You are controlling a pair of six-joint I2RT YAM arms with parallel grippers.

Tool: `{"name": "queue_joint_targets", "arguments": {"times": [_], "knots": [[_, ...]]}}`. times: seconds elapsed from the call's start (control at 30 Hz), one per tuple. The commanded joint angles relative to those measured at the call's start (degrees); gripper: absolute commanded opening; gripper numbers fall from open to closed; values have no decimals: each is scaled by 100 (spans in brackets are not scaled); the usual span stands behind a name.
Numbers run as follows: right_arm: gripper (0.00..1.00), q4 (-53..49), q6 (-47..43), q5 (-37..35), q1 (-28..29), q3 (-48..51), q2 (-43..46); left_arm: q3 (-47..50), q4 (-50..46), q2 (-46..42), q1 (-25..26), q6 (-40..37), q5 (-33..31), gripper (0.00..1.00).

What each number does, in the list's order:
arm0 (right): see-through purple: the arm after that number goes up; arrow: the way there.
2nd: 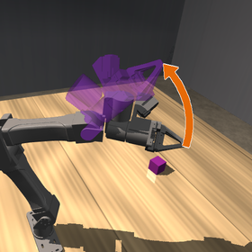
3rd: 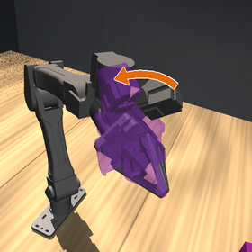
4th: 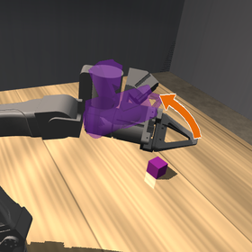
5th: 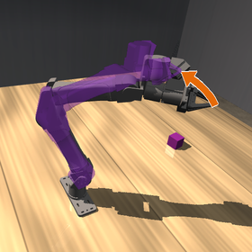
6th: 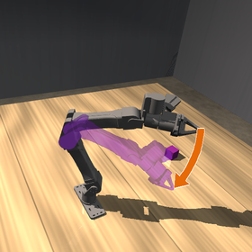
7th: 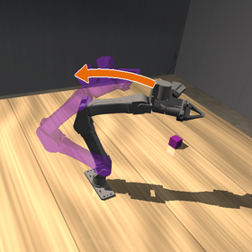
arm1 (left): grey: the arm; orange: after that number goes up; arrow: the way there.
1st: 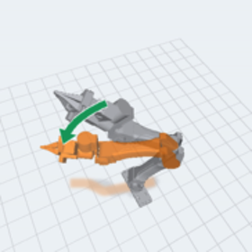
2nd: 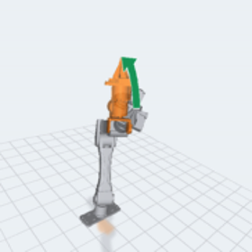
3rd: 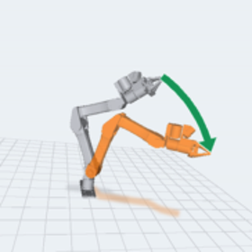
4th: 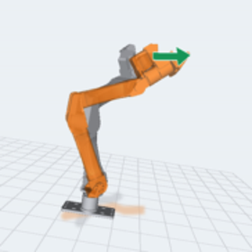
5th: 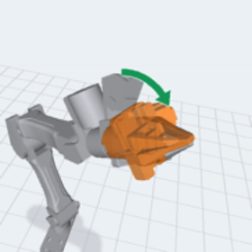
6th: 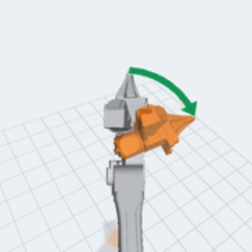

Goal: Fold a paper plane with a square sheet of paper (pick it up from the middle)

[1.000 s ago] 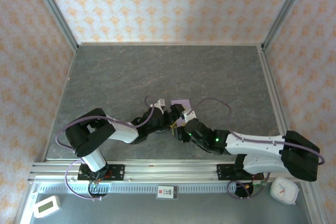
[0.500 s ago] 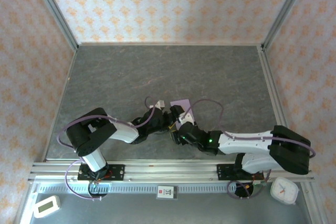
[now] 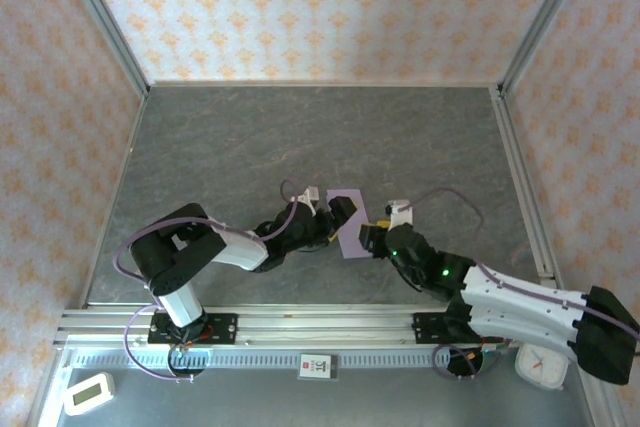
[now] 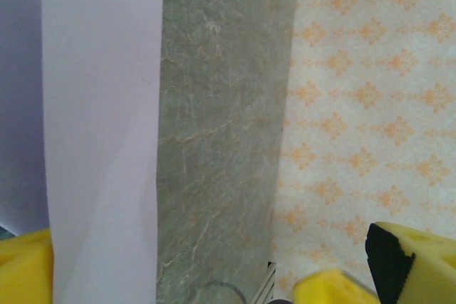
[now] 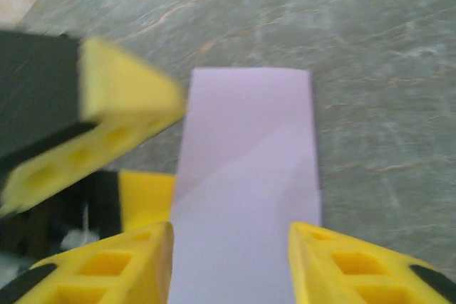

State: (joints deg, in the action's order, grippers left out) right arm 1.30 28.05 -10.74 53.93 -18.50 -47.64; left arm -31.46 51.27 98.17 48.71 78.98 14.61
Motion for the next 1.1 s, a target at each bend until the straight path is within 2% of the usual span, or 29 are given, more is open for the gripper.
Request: {"name": "queue_joint_targets", "arguments": {"times": [0.0, 0.07, 0.13, 0.27, 0.57, 0.7, 0.97, 1.07], "knots": [[31, 74, 223, 516, -432, 119, -111, -95, 328, 72, -10, -155, 59, 99], [21, 318, 188, 734, -610, 115, -357, -74, 315, 55, -10, -190, 27, 99], [14, 586, 141, 880, -726, 122, -612, -75, 302, 50, -10, -260, 18, 99], [8, 1136, 81, 1334, -984, 110, -1107, -123, 194, 72, -55, -430, 29, 98], [3, 1942, 43, 1992, -1359, 109, -1977, -214, 160, 168, -249, -778, 191, 88], [1, 2059, 19, 2107, -1374, 80, -2348, -280, 121, 202, -322, -899, 270, 80], [1, 2007, 34, 2101, -1399, 136, -2237, -247, 242, 390, -394, -981, 393, 67], [1, 1865, 36, 2068, -1412, 126, -2056, -208, 306, 461, -416, -977, 412, 57]]}}
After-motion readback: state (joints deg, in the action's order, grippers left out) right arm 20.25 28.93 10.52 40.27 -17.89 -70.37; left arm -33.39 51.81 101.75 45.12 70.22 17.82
